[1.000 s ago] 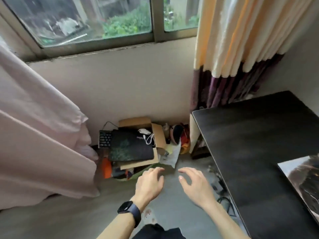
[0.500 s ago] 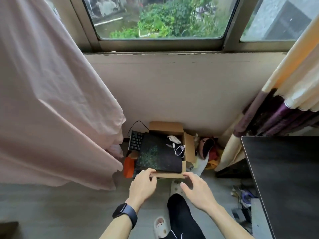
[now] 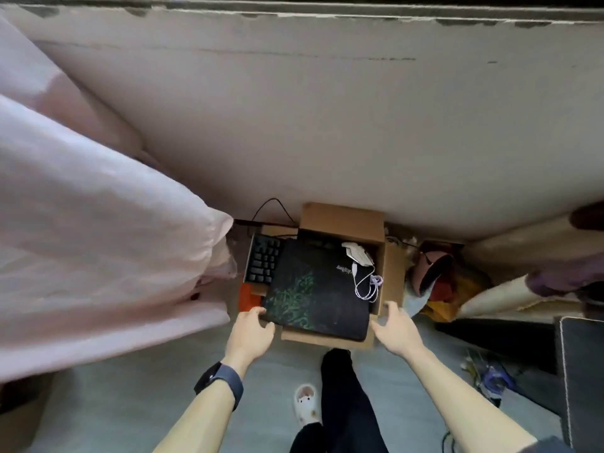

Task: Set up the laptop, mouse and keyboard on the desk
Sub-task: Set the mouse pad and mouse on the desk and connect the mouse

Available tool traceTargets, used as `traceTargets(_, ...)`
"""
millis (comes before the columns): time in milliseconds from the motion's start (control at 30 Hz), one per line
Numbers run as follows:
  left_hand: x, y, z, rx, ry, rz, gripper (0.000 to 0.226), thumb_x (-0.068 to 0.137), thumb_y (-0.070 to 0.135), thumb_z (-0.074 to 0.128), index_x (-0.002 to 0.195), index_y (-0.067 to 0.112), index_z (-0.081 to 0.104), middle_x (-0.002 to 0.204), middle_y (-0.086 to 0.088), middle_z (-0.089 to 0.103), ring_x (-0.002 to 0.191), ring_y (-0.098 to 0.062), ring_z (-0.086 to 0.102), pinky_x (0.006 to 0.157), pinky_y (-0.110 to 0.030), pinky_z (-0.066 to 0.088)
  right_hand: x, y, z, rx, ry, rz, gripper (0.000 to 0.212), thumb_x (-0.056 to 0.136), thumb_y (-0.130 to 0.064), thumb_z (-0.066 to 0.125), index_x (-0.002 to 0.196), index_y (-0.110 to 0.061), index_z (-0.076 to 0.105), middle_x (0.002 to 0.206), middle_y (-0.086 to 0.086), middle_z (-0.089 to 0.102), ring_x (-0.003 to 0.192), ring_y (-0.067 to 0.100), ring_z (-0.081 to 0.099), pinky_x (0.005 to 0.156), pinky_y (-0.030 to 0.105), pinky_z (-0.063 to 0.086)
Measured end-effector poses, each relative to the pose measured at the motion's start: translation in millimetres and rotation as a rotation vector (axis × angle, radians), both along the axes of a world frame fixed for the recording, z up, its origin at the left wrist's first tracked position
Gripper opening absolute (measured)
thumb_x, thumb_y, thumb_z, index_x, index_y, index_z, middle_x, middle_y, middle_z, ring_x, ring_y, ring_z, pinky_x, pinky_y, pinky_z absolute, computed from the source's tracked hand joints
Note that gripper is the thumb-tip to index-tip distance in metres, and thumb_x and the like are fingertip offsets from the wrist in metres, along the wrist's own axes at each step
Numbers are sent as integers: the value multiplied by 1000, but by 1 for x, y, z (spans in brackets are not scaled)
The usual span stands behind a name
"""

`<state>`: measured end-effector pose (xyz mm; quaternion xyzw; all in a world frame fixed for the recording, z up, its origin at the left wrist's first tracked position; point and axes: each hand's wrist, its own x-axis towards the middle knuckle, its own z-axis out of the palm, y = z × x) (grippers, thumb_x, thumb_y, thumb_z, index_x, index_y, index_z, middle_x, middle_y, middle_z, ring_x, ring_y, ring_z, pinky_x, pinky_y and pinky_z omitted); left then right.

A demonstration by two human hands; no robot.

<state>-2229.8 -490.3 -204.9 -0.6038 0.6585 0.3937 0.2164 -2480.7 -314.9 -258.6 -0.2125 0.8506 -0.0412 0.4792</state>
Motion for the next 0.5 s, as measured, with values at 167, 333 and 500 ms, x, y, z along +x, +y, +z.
traceTargets(167,-24,-29,-53,37,-85,45,60,95,35,54,148,16,32,148,-11,39,132,-32,45,105,-38,40,-39,-46,-61,70,3,151,73,89,-29,58,153,-23,24,151,15,28,129,40,49,100,46,45)
traceTargets(333,-30,-39,-101,82,-163,65,72,95,37,54,154,13,20,152,-12,34,136,-33,40,106,-40,39,-44,-62,-110,188,-17,413,75,87,-16,55,154,-33,23,166,6,6,131,35,51,101,39,46)
traceTargets(500,-23,-43,-159,103,-114,75,56,97,43,51,140,9,41,132,-15,57,120,-36,55,92,-41,48,-36,-60,-148,316,105,591,55,93,-18,52,144,-32,38,158,7,12,130,37,41,104,45,44)
